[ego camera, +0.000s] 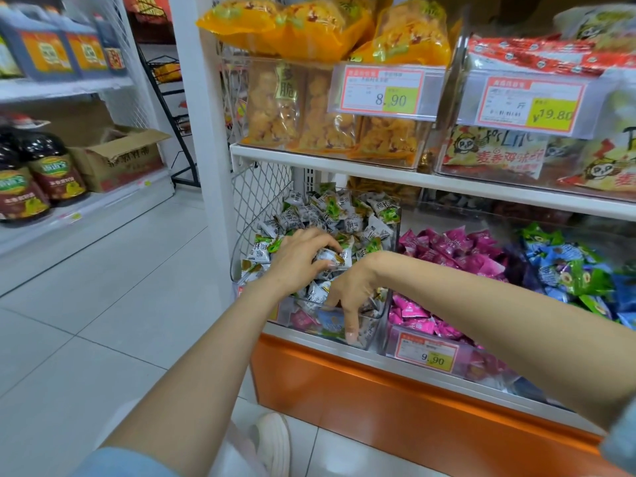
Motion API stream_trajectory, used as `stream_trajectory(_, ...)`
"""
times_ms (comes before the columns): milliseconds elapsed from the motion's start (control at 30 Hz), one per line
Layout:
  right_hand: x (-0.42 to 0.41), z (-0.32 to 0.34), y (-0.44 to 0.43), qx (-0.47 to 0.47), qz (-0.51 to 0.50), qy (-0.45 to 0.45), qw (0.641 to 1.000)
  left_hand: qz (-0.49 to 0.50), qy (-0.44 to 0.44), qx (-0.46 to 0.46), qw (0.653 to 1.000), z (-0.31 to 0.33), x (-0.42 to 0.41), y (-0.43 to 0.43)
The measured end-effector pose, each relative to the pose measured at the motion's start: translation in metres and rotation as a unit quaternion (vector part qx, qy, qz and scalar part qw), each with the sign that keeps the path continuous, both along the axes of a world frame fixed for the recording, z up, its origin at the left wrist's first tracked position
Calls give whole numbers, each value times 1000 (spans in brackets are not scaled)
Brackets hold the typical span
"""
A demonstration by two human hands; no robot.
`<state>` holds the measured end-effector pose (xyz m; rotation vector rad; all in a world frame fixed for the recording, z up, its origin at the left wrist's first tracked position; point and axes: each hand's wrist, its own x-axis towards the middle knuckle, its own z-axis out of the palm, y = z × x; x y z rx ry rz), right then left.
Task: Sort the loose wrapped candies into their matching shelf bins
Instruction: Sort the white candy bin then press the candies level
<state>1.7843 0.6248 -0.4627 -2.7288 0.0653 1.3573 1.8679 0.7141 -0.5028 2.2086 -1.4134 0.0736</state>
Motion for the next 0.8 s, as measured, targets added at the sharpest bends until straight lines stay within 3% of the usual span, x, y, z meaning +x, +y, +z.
stream_trajectory(333, -11, -1, -24, 187, -130, -88, 970, -15, 3, 9, 1000, -3, 4, 5)
stream_trajectory(533, -28, 7, -30, 174, -124, -233, 949, -43, 113, -40, 992, -1, 6, 10)
stream_trajectory(600, -35, 11, -35, 179, -137, -312, 923, -45, 140, -59, 987, 4, 3, 12)
stream_trajectory(667, -41, 13, -45, 236, -200, -384, 870, -43, 173, -96, 979, 10, -1, 13)
stream_trajectory(733, -44, 13, -53, 300, -271, -425, 810, -52, 219, -128, 966, 16, -8, 13)
stream_trajectory(800, -45, 11, -55, 331, -306, -442, 776, -68, 262, -127, 954, 21, -16, 13)
